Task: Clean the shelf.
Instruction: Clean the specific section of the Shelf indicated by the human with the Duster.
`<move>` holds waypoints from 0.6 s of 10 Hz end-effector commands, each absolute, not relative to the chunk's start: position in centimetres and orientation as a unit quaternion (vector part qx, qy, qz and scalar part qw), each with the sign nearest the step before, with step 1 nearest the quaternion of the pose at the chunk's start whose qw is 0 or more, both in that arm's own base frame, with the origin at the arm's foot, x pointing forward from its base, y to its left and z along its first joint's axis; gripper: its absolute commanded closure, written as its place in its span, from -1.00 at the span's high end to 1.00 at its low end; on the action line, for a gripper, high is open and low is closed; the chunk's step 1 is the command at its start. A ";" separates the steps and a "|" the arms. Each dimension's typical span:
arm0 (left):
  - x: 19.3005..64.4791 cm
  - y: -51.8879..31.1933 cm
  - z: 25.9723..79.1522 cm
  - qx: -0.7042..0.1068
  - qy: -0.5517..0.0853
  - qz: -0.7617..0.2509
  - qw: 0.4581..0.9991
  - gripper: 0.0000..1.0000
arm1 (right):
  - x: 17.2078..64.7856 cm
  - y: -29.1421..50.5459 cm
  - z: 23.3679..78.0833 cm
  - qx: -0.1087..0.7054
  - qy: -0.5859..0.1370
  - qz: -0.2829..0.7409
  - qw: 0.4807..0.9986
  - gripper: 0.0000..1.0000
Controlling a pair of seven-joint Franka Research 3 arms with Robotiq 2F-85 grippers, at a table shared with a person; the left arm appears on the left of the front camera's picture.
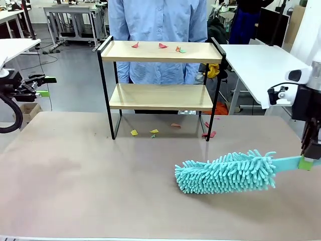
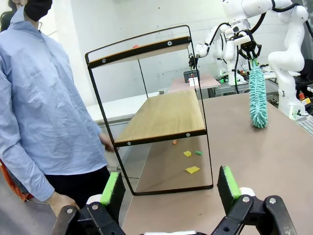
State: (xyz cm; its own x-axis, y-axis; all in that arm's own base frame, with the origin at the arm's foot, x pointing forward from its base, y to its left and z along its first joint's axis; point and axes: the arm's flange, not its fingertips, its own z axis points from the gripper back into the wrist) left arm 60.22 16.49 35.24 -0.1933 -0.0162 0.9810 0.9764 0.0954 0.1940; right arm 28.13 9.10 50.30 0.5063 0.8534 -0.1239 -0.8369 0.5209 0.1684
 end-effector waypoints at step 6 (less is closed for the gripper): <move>60.0 16.4 35.4 -0.419 -0.569 -0.529 0.470 1.00 | 28.4 9.3 50.6 0.039 0.092 0.486 0.868 -0.74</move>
